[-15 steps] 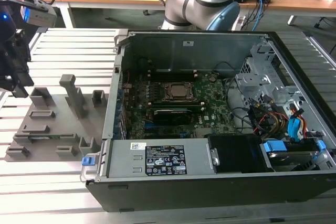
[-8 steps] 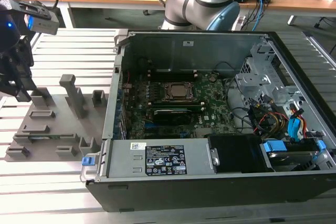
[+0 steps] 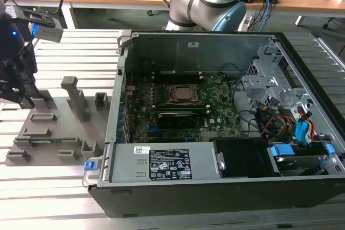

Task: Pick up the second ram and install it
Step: 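Pick up the second ram and move it above second insertion slot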

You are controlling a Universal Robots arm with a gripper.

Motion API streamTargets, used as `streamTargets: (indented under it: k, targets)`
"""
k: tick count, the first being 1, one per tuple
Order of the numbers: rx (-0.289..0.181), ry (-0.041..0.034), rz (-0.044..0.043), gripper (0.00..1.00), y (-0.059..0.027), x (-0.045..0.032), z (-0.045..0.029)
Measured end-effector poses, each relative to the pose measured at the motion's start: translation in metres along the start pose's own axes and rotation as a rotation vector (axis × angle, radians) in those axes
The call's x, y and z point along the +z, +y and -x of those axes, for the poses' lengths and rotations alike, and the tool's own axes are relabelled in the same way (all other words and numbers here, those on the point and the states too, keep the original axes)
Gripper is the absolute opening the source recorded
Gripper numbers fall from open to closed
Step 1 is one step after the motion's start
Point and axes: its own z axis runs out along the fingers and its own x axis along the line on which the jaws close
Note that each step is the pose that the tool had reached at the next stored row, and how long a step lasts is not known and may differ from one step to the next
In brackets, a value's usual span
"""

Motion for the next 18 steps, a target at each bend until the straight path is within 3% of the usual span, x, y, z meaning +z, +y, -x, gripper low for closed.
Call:
streamTargets:
  k: [18]
  targets:
    - [0.0,0.0001,0.0001,0.36,-0.0007,0.022,-0.0002]
